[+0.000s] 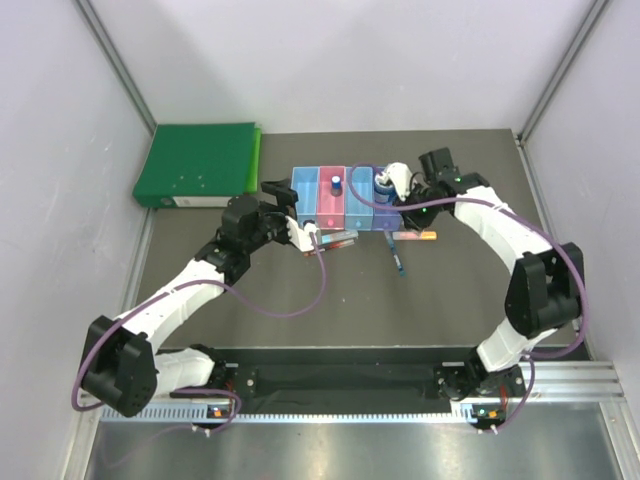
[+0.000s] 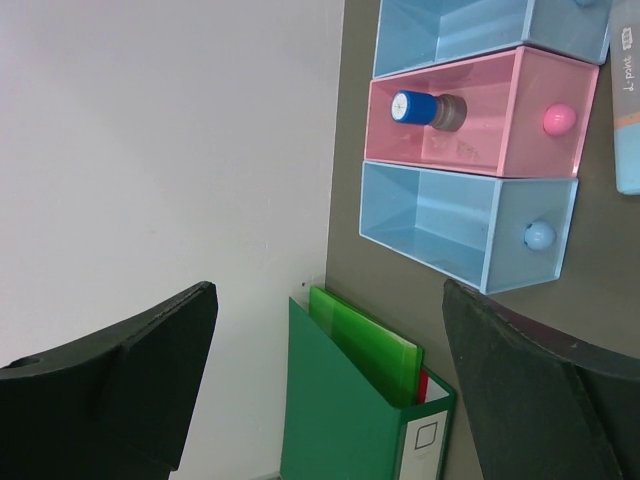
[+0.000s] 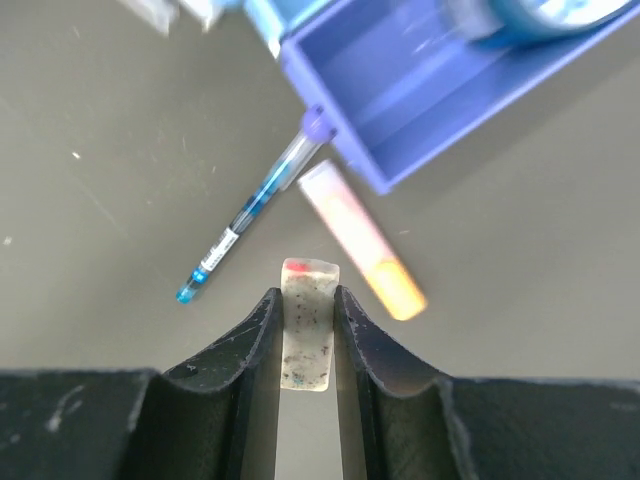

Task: Sort the stationery into containers
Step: Pick up the stationery from the center of the board, then place the stationery in the storage box.

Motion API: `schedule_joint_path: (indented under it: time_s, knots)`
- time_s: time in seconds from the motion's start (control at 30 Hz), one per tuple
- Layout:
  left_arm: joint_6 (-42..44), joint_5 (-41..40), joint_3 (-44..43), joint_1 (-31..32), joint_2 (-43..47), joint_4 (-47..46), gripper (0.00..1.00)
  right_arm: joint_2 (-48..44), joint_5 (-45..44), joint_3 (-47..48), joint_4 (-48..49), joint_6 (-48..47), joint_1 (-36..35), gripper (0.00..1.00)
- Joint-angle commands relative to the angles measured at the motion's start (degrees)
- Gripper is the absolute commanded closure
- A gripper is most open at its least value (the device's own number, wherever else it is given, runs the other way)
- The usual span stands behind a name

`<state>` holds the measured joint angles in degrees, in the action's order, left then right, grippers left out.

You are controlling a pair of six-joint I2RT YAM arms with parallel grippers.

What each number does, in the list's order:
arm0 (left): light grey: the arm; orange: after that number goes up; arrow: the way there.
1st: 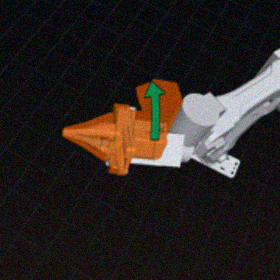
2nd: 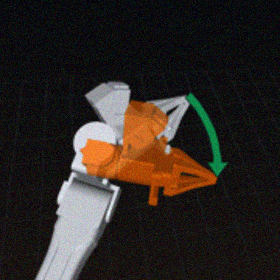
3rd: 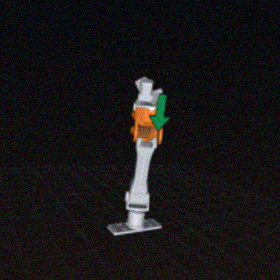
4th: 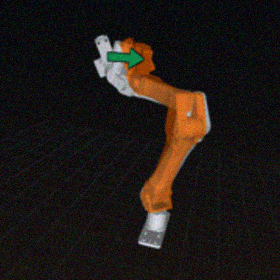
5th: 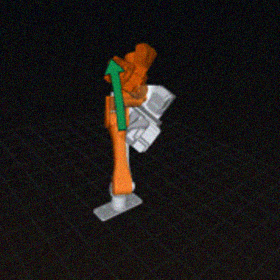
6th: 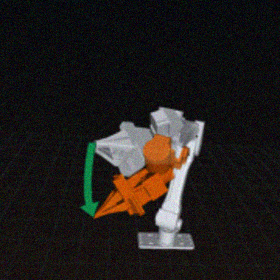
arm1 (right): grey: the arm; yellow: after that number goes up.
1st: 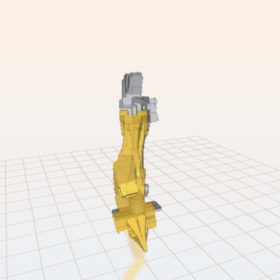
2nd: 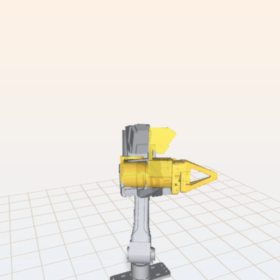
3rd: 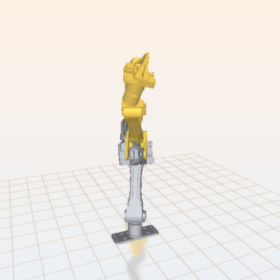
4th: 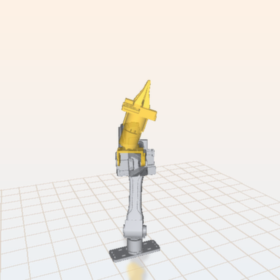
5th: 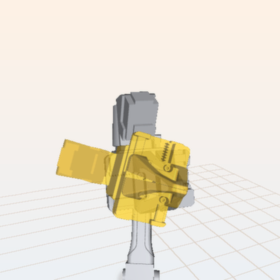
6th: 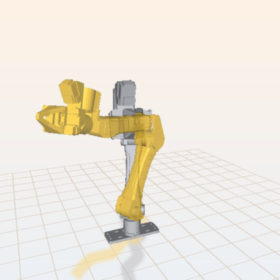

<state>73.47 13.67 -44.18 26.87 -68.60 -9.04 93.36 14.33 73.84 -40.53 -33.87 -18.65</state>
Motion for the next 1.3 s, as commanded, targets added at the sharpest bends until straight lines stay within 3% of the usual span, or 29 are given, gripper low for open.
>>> schedule_joint_path:
  time_s: [0.0,0.47,1.27]
  knots:
    - [-0.43,1.09,0.85,-0.42,1.63,-3.09,0.01,-3.54,1.31,6.83,-4.73,-0.67,-0.68,0.84]
    - [-0.52,0.22,1.38,-0.51,1.71,-4.58,0.01,10.60,2.28,21.60,0.98,0.91,-1.03,0.84]
    - [-1.31,0.83,0.77,-1.47,-1.27,-6.87,0.01,22.56,1.93,22.22,9.86,1.96,-2.79,0.83]
